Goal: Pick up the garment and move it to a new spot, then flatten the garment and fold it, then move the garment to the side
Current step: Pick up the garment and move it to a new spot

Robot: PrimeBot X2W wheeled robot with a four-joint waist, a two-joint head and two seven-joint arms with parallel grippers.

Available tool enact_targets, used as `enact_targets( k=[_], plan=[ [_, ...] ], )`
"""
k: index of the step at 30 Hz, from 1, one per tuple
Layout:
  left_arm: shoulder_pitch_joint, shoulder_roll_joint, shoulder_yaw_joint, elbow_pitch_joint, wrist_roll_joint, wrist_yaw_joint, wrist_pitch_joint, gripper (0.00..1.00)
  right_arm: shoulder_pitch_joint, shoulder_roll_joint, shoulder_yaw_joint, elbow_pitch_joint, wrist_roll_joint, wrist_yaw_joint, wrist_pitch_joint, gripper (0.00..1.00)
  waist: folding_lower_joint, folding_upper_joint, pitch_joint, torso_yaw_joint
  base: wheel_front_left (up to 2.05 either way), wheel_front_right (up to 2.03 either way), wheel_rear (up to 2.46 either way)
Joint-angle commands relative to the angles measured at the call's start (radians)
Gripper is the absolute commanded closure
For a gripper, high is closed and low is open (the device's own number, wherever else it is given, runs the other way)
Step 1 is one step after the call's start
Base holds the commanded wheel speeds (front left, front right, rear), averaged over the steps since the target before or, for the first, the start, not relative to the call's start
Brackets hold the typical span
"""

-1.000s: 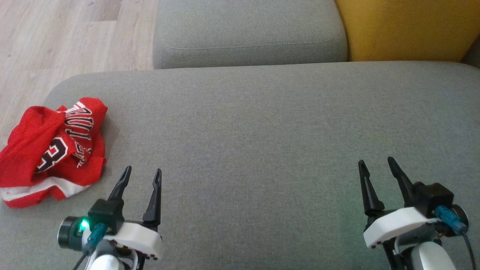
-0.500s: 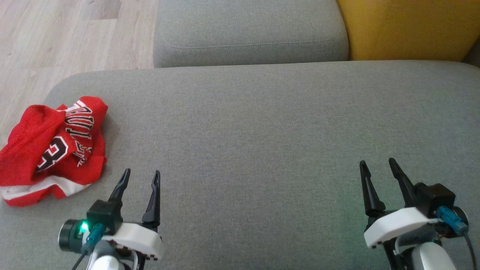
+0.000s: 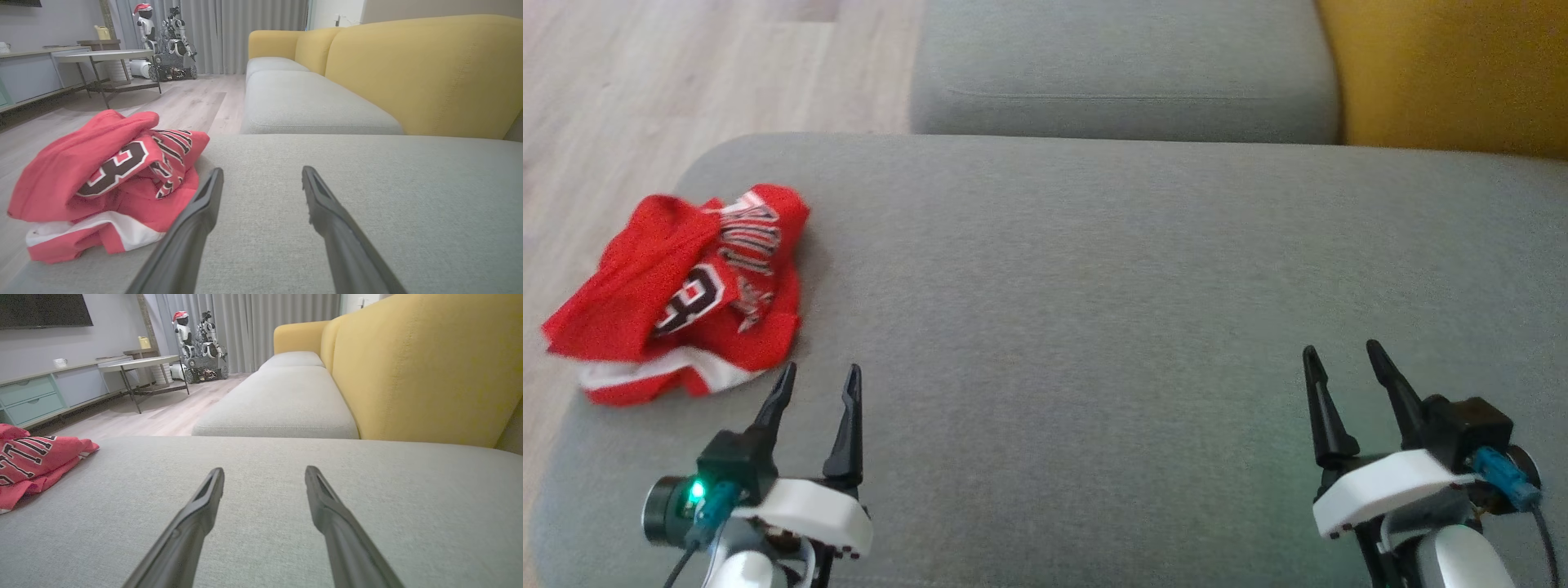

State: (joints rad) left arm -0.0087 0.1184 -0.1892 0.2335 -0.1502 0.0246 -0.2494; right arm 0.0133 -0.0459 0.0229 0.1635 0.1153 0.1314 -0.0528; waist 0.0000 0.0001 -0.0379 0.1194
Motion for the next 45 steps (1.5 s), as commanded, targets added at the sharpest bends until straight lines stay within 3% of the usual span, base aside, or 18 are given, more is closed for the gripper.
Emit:
enact_targets(
  k=[1,9,20,37,45],
  plan=[
    [-0.069,0.002,0.04,-0.026,-0.006,-0.003,-0.012,0.0,-0.035,-0.004,0.027,-0.041,0.007,-0.001,-0.009,0.0,0.0,-0.0001,-0.001,0.057,0.0,0.0,0.0],
    [-0.074,0.0,0.069,-0.025,-0.014,-0.008,-0.012,0.0,-0.029,-0.004,0.048,-0.054,0.022,-0.001,-0.009,0.0,0.0,-0.0001,-0.005,0.205,0.0,0.0,0.0],
    [-0.058,-0.002,0.108,-0.047,-0.017,-0.014,-0.012,0.0,-0.024,-0.004,0.064,-0.065,0.033,-0.001,-0.008,0.0,0.0,-0.0001,-0.005,0.314,0.0,0.0,0.0],
    [-0.063,-0.014,0.133,-0.065,0.006,-0.029,-0.012,0.0,-0.02,-0.004,0.068,-0.067,0.028,-0.001,0.001,0.0,0.0,-0.0001,0.004,0.328,0.0,0.0,0.0],
    [-0.148,-0.025,0.172,-0.08,-0.007,-0.046,-0.012,0.0,-0.042,-0.004,0.067,-0.111,-0.011,-0.001,0.045,0.0,0.0,-0.0001,0.096,0.301,0.0,0.0,0.0]
  ],
)
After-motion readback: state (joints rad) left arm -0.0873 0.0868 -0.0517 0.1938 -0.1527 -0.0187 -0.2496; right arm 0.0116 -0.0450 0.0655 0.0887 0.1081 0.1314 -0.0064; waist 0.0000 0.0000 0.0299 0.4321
